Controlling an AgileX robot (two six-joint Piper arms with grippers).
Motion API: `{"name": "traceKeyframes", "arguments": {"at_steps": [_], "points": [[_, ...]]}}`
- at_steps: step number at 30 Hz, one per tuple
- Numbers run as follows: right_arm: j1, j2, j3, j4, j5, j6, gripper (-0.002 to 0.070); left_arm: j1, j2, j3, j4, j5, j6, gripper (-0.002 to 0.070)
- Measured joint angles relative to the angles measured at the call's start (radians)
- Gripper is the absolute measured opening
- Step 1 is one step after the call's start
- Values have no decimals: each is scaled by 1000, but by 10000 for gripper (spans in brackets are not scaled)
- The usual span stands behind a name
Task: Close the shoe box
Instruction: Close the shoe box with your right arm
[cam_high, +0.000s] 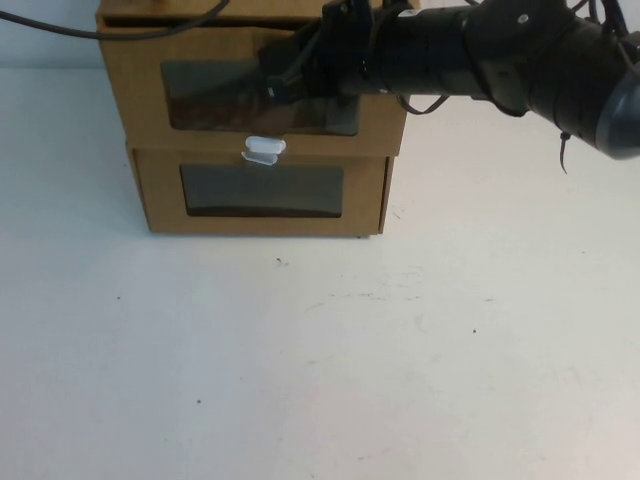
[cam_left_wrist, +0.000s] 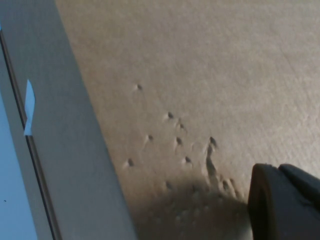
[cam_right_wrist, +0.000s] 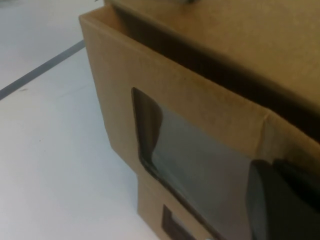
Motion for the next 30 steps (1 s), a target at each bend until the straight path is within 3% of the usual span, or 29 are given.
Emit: {"name": "traceKeyframes", "arguments": {"at_steps": [18,30], "points": [[-13,55,-89,10,55,1,-13,0,17,-4,-13,-18,0,-3],[-40,-77,-93,-70,304,-20,-13,0,-136,-2,13,53,57,-2]]}}
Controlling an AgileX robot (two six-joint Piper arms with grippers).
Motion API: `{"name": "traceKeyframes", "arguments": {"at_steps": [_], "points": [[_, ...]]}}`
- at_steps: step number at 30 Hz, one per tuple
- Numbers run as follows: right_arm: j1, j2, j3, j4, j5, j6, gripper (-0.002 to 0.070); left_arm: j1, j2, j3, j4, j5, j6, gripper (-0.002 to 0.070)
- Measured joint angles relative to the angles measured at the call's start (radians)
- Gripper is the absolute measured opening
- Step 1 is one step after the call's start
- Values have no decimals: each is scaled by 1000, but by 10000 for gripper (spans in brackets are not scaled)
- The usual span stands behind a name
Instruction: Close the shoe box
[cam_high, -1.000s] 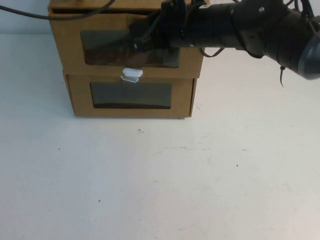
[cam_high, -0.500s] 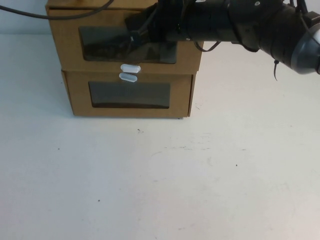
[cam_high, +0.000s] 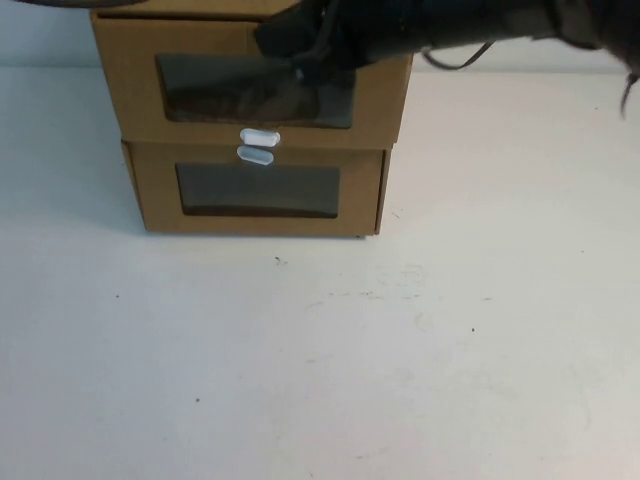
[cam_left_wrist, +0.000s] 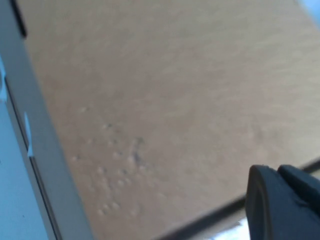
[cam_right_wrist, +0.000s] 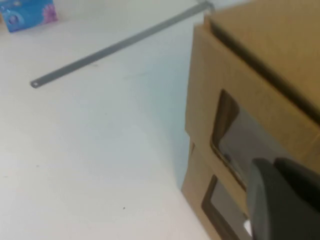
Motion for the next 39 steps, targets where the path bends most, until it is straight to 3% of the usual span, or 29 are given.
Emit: {"name": "traceKeyframes", "arguments": {"at_steps": [13,23,28,39], "points": [[-231,-332,0,-206,339,412,-13,0,-360,70,0,33,37,-2],[-248,-523,57,-369,464,542,-12,0,-673,467,2,36,87,-2],[-248,-668,211,-405,385,596,-13,0,-860,757,21,-44,98,-2],[-250,-1198,922,-450,-127,631,-13,0,-1412,1393,35,-574,57,-2]]}}
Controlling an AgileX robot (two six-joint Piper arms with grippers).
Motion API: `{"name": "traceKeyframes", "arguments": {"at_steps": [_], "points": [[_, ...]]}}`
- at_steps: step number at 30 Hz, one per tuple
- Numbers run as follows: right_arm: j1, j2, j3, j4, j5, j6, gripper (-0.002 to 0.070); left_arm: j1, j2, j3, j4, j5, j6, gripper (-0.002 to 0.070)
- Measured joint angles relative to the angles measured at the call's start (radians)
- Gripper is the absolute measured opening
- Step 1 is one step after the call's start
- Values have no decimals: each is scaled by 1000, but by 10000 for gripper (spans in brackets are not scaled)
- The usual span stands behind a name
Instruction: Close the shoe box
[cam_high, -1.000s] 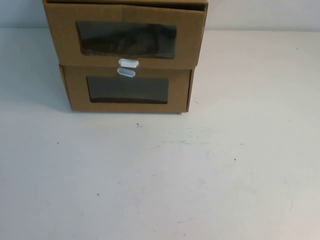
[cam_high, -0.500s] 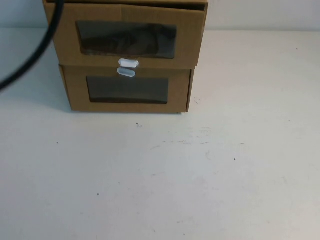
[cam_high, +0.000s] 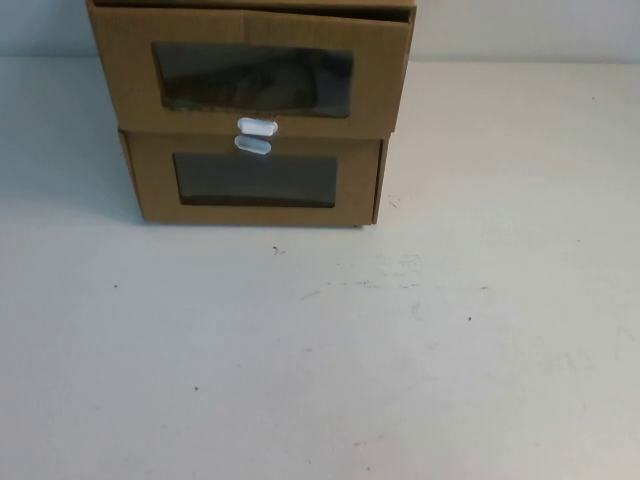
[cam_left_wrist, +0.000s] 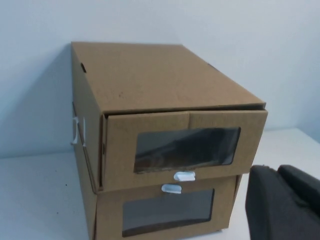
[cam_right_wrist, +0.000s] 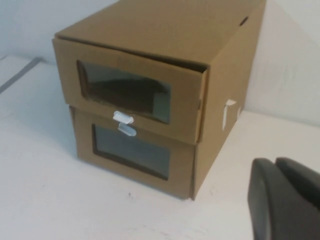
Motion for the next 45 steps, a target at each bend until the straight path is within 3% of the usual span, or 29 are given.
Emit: {"name": "traceKeyframes", "arguments": {"at_steps": [9,17,28,45], "points": [[-2,-528,483,-1,-231,0,-13,0,-263,305,0,-77,-24,-2],[-2,-665,736,-1,-345,0,-13,0,-260,550,0,-227,-24,-2],[-2,-668,838,22,-377,0,-13,0,-259,651,0,-306,-26,-2],[-2,-670,851,52,-155,-2,-13,0,-271,657,0,-308,-26,-2]]}}
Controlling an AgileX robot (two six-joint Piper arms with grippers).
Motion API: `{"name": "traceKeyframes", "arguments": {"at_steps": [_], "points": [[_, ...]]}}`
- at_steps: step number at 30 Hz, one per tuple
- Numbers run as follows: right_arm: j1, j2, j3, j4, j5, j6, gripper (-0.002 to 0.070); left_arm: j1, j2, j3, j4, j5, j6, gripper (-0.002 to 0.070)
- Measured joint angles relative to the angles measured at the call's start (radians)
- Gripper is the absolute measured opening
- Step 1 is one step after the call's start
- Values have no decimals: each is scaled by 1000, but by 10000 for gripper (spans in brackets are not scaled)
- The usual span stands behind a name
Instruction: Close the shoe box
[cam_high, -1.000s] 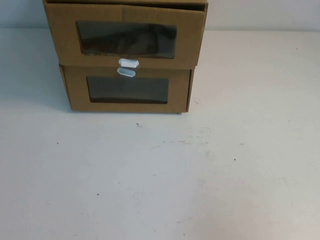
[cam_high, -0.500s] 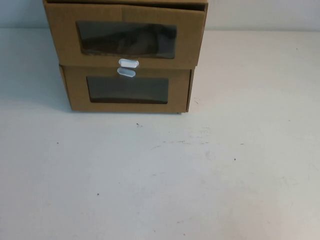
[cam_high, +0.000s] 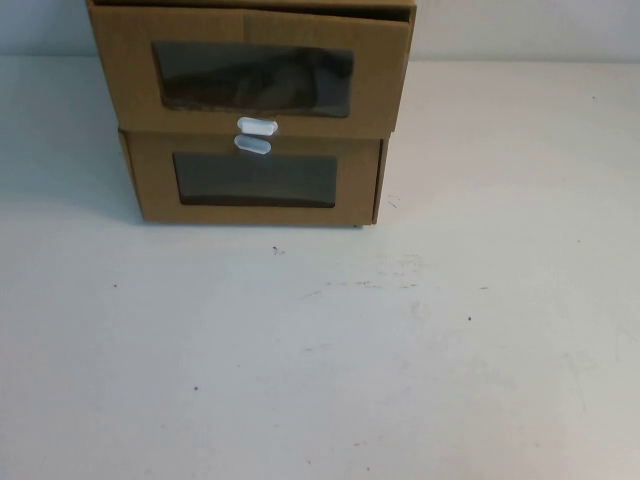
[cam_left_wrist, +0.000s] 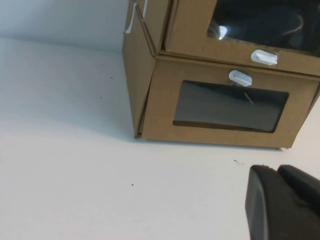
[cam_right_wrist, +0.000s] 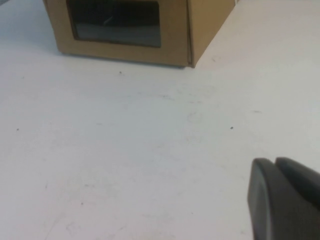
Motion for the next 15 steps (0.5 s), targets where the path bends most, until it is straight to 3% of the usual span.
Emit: {"name": "traceKeyframes", "arguments": {"at_steps": [2,5,10,15], "points": [[0,0,0,0,17,0,-13,0,-36,27,16,-5,0,-2],[0,0,0,0,28,0,-13,0,-99,85,155,-28,-36,-2],[0,0,0,0,32,0,-13,0,-189,222,443,-48,-258,-2],[0,0,0,5,34,0,-13,0,-209,263,511,16,-261,-2]]}}
